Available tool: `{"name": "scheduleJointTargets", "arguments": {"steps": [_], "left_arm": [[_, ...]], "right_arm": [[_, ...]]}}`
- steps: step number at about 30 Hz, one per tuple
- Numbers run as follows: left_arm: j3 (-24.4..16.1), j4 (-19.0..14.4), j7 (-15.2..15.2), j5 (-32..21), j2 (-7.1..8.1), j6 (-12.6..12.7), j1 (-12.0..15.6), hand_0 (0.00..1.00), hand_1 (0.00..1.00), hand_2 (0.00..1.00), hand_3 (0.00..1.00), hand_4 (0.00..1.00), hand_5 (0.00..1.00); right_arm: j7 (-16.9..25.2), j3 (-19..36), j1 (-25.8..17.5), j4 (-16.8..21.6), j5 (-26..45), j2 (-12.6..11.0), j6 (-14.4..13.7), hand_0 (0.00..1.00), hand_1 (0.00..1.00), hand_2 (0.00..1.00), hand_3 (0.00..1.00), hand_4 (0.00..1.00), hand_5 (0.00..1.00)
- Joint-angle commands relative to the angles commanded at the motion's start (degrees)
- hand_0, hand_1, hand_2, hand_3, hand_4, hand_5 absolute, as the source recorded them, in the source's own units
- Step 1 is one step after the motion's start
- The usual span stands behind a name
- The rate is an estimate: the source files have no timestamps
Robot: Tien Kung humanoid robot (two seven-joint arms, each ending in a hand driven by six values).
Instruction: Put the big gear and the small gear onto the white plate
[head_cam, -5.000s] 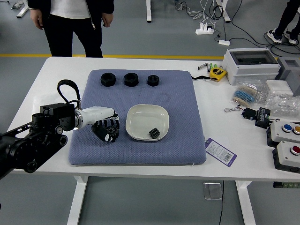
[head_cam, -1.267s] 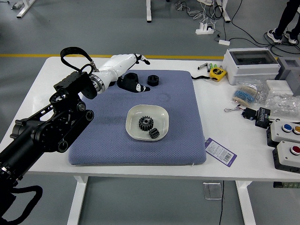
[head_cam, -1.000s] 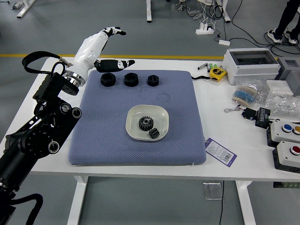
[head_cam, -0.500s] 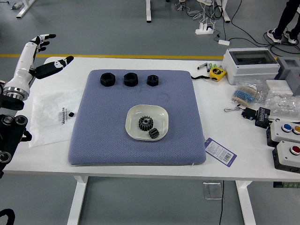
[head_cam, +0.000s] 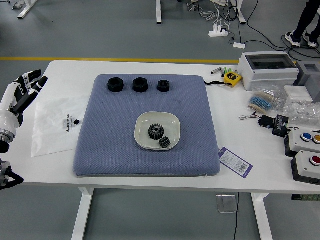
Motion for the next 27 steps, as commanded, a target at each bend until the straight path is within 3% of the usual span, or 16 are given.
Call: {"name": "scheduleJointTargets", "arguments": {"steps": [2,4,8,9,10,14,15,27], "left_arm": [[-0.33,-1.05,0.81,-4.20,-0.64,-1.85,1.34,0.771,0.739,0.813,0.761,0.998,0.713],[-0.72,-3.09,2.64,-9.24,-2.40,-3.83,4.05,0.768,0.725,0.788,0.745,0.998,0.762],[-0.44,-3.53,4.34,-18.27,-3.96,-4.31,5.62,0.768,0.725,0.788,0.745,0.998,0.762],[-0.34,-3.60,4.54,-20.37,-4.26,-4.26,5.89,0.758,0.727,0.792,0.748,0.998,0.863],[-0.21,-3.81,4.62,-21.17,-4.32,-4.16,6.05,0.758,0.727,0.792,0.748,0.998,0.863],[0.00,-5.10,3.87,-21.33,-4.06,-1.92,6.40,0.758,0.727,0.792,0.748,0.998,0.863],[-0.03,-5.23,3.69,-21.35,-4.03,-1.59,6.42,0.771,0.776,0.853,0.835,0.973,0.998],[-2.09,-6.12,3.59,-20.31,-5.42,-1.42,7.24,0.790,0.795,0.861,0.841,0.965,0.998]], "right_arm": [[-0.07,0.13,-0.16,-0.02,-0.19,0.08,-0.01,0.660,0.647,0.728,0.589,0.793,0.714],[-0.13,0.27,-0.60,-0.07,-0.41,0.26,-0.01,0.661,0.647,0.728,0.589,0.792,0.714],[-0.20,0.45,-1.10,-0.18,-0.71,0.52,0.01,0.661,0.647,0.728,0.589,0.792,0.714],[-0.30,0.61,-1.23,-0.23,-1.10,0.60,0.00,0.660,0.647,0.728,0.590,0.791,0.715],[-0.38,0.76,-1.33,-0.28,-1.36,0.62,0.00,0.660,0.647,0.728,0.590,0.791,0.715],[-0.29,0.79,-1.49,-0.33,-1.30,0.51,0.07,0.660,0.647,0.728,0.590,0.791,0.715],[-0.26,0.76,-1.51,-0.32,-1.22,0.49,0.08,0.659,0.647,0.727,0.589,0.791,0.715],[-0.80,2.25,-1.34,-0.14,-4.04,0.32,-0.40,0.658,0.644,0.728,0.588,0.788,0.712]]}}
